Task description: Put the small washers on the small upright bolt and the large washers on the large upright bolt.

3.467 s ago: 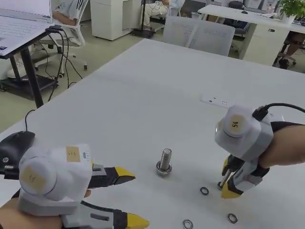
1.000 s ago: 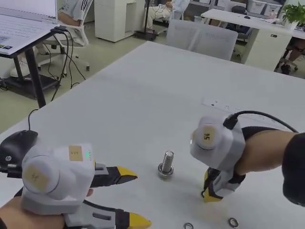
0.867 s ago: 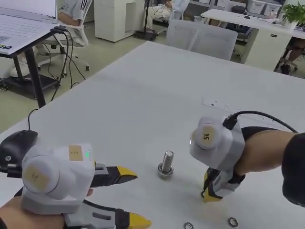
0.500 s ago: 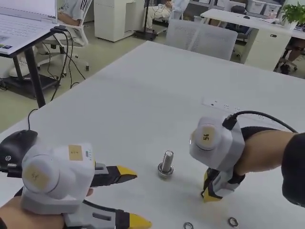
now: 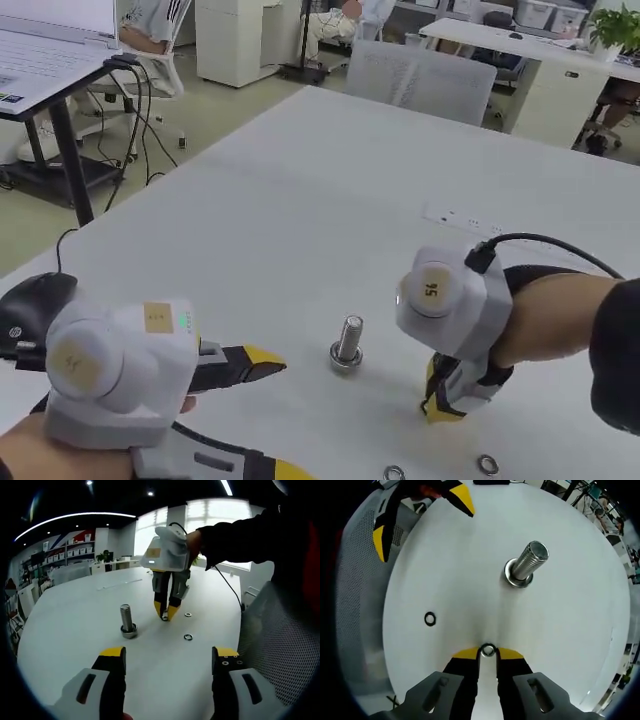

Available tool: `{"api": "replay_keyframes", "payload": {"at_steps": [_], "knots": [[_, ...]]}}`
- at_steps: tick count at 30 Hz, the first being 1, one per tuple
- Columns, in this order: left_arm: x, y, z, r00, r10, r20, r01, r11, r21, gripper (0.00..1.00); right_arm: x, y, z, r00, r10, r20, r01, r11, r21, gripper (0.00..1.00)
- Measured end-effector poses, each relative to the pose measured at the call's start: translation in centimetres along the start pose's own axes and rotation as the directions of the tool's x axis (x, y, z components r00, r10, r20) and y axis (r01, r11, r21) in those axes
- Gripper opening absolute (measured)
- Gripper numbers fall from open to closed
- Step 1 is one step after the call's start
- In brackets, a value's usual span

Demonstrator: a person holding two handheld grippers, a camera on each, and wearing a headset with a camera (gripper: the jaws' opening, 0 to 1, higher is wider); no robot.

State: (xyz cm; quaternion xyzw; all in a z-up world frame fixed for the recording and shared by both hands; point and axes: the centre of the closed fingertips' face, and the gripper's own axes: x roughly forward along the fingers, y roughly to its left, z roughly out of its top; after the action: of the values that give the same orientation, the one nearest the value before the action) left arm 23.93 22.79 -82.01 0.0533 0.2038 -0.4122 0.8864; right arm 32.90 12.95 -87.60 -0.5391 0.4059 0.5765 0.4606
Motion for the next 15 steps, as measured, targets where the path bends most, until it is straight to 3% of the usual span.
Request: {"api": "replay_keyframes", "payload": {"at_steps": [15], "knots": [[0.18,-0.34,0.16,0.9998,-0.020,0.006,0.021,0.999,-0.037,0.81,-0.13,0.04,0.04,1.0000,-0.003,0.003,0.003,1.000,-0.001,0.14]]}}
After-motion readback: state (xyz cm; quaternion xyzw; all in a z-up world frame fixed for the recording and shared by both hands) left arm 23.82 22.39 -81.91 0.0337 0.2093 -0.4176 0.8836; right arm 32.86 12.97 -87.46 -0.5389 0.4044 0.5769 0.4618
